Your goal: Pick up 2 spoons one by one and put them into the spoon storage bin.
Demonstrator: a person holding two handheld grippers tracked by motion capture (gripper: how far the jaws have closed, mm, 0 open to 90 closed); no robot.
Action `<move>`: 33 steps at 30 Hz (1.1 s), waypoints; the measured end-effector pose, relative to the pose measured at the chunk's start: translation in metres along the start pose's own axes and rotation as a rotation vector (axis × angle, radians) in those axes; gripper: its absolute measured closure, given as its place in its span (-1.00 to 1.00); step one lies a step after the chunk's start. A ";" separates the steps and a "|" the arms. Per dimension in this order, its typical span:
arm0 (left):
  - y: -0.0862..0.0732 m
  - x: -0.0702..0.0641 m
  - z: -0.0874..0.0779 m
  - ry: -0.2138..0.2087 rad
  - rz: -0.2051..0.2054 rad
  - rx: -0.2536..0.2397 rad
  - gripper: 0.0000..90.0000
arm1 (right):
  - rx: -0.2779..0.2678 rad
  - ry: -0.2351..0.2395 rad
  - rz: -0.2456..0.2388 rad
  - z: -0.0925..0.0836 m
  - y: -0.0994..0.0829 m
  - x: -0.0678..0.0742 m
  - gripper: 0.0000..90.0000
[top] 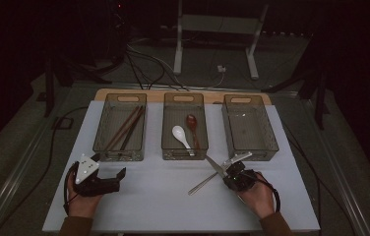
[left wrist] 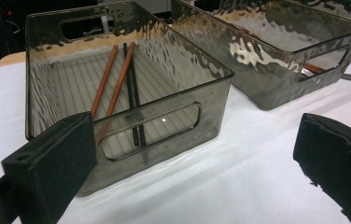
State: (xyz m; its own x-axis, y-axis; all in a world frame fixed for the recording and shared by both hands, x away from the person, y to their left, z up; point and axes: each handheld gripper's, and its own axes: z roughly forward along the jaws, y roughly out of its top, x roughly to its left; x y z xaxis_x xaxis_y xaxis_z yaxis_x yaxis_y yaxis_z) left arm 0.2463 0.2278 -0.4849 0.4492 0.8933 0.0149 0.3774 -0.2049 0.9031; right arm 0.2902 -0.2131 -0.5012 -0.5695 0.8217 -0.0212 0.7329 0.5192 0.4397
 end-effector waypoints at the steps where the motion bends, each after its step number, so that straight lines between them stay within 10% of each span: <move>1: 0.000 0.000 0.000 0.000 0.001 0.000 -0.98 | -0.005 -0.001 0.002 0.000 -0.001 0.000 0.79; 33: 0.000 0.000 0.001 0.000 -0.002 0.001 -0.98 | -0.156 -0.038 0.089 -0.024 -0.007 -0.016 0.79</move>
State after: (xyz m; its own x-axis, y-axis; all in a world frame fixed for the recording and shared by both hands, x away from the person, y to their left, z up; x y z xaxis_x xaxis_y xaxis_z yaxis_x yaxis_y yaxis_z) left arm 0.2469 0.2280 -0.4853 0.4483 0.8938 0.0128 0.3795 -0.2033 0.9026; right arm 0.2854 -0.2356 -0.4824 -0.4879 0.8728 -0.0088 0.7113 0.4034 0.5755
